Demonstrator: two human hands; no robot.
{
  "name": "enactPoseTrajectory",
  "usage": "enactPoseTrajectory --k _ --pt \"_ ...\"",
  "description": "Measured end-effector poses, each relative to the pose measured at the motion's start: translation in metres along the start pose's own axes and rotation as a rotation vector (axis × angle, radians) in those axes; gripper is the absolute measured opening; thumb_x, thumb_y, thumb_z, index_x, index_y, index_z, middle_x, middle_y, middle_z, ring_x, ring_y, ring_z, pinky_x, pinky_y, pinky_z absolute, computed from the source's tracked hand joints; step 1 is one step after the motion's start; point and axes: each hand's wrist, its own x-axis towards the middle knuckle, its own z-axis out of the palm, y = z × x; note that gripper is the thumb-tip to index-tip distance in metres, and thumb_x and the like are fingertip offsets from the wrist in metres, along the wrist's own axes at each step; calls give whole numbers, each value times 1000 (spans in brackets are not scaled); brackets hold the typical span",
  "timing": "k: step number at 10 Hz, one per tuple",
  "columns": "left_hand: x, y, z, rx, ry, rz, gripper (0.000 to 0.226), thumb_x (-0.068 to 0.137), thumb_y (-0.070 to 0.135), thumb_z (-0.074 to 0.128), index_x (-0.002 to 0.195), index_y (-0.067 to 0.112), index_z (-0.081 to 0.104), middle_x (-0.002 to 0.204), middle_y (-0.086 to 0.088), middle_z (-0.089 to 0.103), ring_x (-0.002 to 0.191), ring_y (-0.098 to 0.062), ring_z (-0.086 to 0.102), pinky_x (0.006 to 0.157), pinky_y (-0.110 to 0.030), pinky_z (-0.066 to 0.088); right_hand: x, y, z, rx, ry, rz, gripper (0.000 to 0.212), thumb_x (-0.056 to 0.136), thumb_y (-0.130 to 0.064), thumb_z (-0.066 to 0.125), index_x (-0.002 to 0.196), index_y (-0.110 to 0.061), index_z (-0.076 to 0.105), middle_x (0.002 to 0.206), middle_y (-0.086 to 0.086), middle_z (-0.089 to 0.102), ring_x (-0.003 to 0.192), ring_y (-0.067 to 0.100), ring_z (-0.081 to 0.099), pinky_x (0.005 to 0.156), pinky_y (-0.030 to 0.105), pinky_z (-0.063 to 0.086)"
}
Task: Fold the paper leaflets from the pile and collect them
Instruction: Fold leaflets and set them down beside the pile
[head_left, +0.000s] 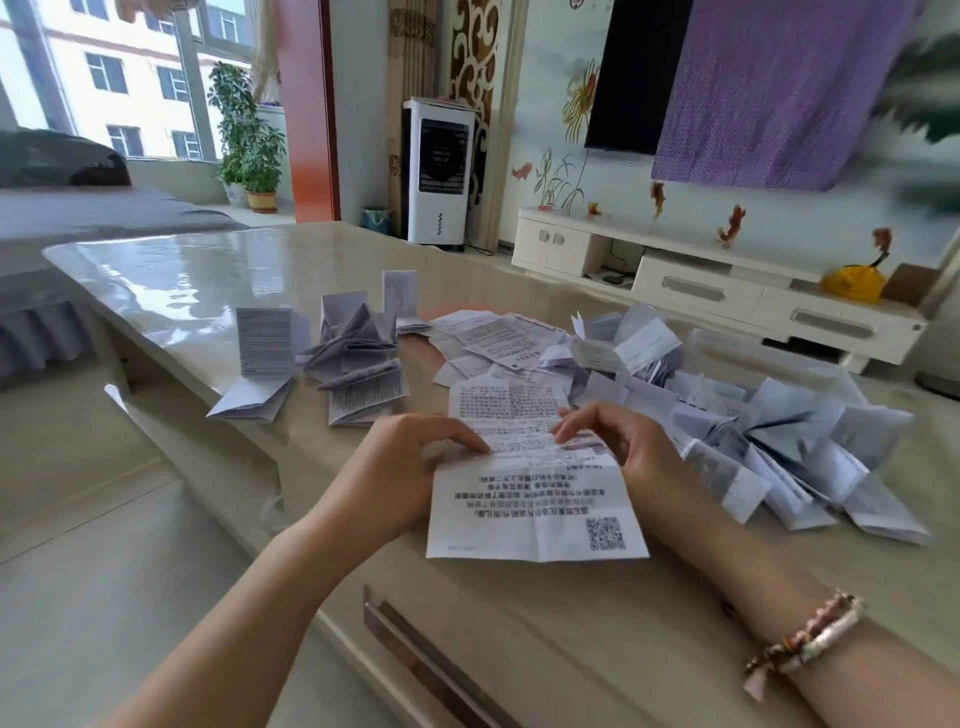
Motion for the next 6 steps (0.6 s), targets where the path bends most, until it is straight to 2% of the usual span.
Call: enactPoseTrajectory --k 1,2,3,4,5,6 --pt "-1 1 6 -63 -58 -5 29 72 -9 75 87 16 76 99 5 70 89 3 65 85 -18 52 15 60 -35 -197 -183 166 45 45 -43 93 83 -29 75 94 -12 73 117 14 60 100 30 49" --pt "1 0 6 -87 -83 17 18 75 2 76 87 16 77 90 2 73 81 -2 66 76 -24 53 -3 51 -23 -127 -360 64 13 69 -26 84 77 -30 74 89 -18 72 102 4 64 92 21 51" --pt "3 1 4 -124 15 -55 10 82 29 71 72 26 73 67 0 69 59 -5 54 61 -25 45 5 6 5 -94 14 44 10 88 -17 66 78 -19 65 74 -9 66 73 0 60 63 4 44" --pt "4 8 7 -231 76 -159 6 84 32 71 82 28 74 80 10 74 75 -12 68 77 -34 55 7 1 8 -75 93 26 24 89 -39 62 93 -16 70 86 -4 73 78 7 68 74 21 53" --pt "4 9 11 43 153 -152 28 82 35 72 107 24 62 80 12 66 75 -11 60 69 -32 46 10 11 10 -292 147 74 17 86 -39 66 91 -23 61 75 -6 67 67 9 62 59 26 47" --pt "2 11 13 256 161 -207 75 80 41 72 142 27 32 106 6 54 108 -19 49 91 -32 39 7 12 8 -462 137 85 32 83 -41 70 102 -26 50 69 -9 57 67 7 56 59 25 38"
